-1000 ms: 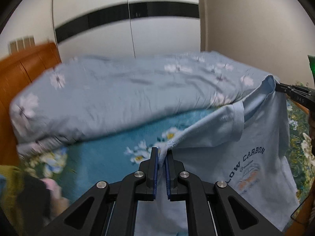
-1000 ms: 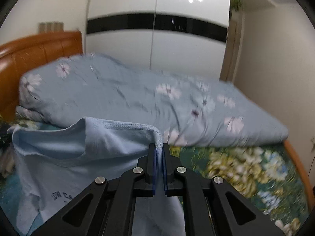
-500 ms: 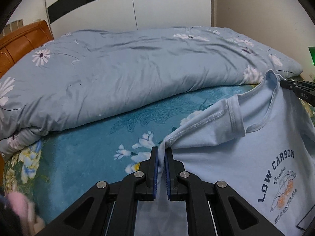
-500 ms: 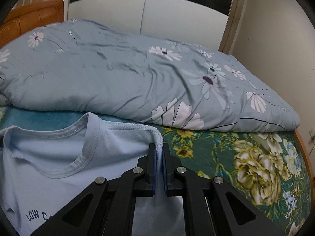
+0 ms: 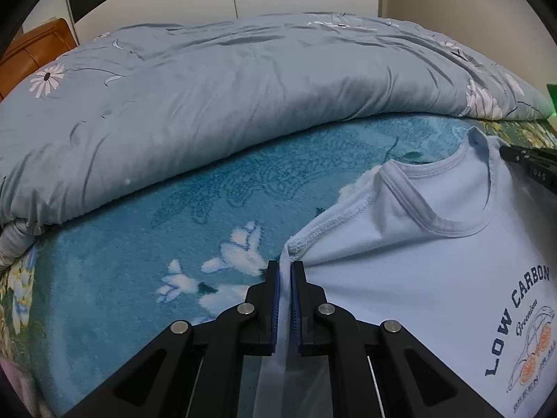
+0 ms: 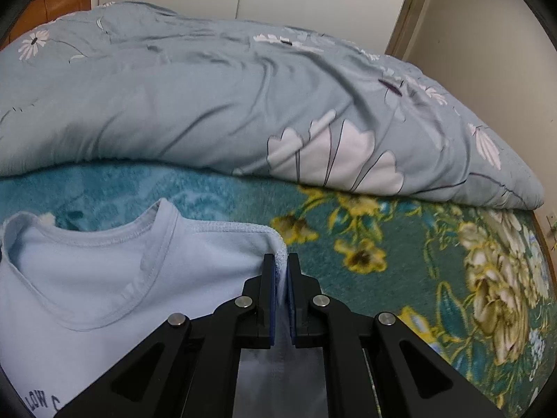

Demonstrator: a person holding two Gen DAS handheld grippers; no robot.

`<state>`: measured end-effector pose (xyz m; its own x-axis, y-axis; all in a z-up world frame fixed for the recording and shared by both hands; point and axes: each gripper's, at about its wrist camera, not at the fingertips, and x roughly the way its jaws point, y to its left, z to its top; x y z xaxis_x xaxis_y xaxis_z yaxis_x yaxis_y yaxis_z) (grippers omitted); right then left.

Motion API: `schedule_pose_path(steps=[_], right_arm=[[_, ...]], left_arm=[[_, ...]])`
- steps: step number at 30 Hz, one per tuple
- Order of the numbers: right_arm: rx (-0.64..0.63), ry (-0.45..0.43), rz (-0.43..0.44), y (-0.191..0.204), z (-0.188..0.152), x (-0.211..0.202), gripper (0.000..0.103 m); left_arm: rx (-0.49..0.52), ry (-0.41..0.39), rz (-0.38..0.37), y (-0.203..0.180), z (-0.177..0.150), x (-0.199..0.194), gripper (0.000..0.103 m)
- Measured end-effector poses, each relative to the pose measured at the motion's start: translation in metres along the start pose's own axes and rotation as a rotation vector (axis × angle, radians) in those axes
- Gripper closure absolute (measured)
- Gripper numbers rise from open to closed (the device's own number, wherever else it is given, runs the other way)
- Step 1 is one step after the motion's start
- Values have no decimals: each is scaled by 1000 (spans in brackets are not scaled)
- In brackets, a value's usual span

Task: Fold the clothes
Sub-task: 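Lift the shirt by the shoulders with both grippers and shake it out, then lay the shirt flat on the blanket and open both grippers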

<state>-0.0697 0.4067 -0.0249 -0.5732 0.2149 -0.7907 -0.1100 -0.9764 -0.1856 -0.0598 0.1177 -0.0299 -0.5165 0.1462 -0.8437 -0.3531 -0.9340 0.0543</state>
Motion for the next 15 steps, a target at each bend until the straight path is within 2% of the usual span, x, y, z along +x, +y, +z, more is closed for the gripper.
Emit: schedule_pose_path(steps=[2,5,8,9,11,13,15], right_arm=[[-2,1,2,0,-2,2,97],[-16,1,7,-1,-2,0,97],[-41,-13,5,-3,-2,-13,85],[-41,-23,10,-6,-2,-21,78],[-32,-52,30,-13,-3,-41,71],[-17,-90,39,-21,-6,-66,69],[-9,-142,95,-28,-21,-95,66]], left_arm=[[2,0,-2,0,-2,-2,92],[5,-2,-6,-3,-6,-10,92],[25,-1,7,-6,-15,-26,92],[23,-3,6,-6,-19,-34,90],[-5,-1,-5,-1,-29,-50,80],[-73,-20,-31,10,-43,-73,77],[-136,-51,-56,18,-69,-104,75]])
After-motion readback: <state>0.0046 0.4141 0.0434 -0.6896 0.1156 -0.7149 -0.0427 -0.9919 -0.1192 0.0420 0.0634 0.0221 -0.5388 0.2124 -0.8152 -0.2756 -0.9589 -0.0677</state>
